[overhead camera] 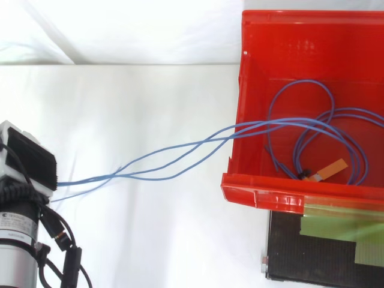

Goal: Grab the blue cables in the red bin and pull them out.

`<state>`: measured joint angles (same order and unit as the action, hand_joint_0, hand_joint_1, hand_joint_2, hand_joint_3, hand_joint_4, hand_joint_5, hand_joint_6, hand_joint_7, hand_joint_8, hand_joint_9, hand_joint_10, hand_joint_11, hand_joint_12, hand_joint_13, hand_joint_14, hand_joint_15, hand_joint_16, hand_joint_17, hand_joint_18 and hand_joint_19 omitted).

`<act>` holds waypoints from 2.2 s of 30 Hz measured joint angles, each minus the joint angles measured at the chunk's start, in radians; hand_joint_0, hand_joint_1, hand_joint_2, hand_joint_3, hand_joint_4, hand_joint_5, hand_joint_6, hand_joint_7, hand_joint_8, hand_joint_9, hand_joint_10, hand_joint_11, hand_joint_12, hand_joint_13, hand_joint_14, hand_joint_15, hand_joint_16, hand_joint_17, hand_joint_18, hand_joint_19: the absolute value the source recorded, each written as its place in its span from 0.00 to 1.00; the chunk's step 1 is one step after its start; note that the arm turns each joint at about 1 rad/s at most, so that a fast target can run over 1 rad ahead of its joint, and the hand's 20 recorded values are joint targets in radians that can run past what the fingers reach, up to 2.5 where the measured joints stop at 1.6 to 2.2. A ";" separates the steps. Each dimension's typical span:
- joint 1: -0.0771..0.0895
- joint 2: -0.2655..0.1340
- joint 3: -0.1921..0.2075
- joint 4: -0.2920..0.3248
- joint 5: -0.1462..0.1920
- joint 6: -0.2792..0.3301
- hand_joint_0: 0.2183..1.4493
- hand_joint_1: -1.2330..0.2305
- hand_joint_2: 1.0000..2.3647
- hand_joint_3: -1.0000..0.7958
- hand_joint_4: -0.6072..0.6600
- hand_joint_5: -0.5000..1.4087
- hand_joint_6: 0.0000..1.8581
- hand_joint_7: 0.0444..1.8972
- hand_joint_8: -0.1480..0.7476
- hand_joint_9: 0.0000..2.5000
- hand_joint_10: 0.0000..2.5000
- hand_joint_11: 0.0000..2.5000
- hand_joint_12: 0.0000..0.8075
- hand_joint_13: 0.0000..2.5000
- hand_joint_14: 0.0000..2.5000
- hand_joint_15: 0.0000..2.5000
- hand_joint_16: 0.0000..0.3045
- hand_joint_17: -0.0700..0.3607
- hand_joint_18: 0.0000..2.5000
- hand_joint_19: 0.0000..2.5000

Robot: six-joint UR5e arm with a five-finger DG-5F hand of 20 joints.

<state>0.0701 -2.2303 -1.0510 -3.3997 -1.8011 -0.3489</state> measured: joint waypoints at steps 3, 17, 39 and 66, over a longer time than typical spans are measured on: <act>0.000 0.000 0.003 -0.001 0.000 0.000 0.45 0.28 0.00 0.00 0.53 0.73 0.27 0.27 0.49 0.41 0.35 0.46 0.41 0.47 0.67 0.33 0.14 0.38 0.37 0.40; 0.002 0.000 0.006 -0.001 0.000 -0.001 0.43 0.31 0.00 0.00 0.55 0.74 0.21 0.30 0.49 0.42 0.33 0.46 0.42 0.47 0.68 0.33 0.14 0.39 0.38 0.40; 0.003 0.000 0.011 -0.001 0.001 -0.002 0.40 0.34 0.00 0.00 0.58 0.77 0.13 0.35 0.51 0.44 0.28 0.49 0.44 0.48 0.63 0.34 0.15 0.41 0.37 0.40; 0.004 0.000 0.011 -0.001 0.000 -0.002 0.52 0.20 0.00 0.00 0.54 0.75 0.32 0.29 0.47 0.45 0.24 0.52 0.39 0.49 0.57 0.40 0.13 0.38 0.36 0.41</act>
<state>0.0738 -2.2304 -1.0400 -3.4009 -1.8009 -0.3505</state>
